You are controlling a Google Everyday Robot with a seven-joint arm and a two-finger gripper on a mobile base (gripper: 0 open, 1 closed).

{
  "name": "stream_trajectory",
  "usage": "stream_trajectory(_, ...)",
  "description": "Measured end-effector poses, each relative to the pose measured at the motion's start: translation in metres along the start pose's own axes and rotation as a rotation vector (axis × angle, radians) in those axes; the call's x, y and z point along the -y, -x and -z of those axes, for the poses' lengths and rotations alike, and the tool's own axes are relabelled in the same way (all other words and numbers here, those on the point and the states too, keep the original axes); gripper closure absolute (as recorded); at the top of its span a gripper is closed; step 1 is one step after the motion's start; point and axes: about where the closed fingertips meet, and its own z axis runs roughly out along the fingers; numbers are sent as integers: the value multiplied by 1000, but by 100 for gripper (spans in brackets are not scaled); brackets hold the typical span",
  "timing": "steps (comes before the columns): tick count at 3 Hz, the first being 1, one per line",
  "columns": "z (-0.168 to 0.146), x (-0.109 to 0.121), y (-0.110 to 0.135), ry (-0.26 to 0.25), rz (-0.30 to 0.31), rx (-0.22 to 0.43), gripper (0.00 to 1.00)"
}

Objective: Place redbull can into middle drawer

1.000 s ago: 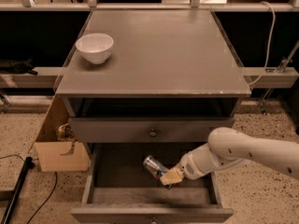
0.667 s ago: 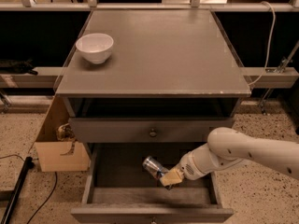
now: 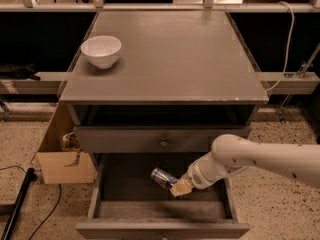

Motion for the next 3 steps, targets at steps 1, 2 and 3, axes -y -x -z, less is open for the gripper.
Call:
stream_trajectory(1, 0, 0, 0, 0, 0, 0, 100)
stream_trajectory(2, -4, -6, 1, -25, 39, -8, 100)
stream_trajectory(3, -12, -4, 2, -66, 81, -23, 100)
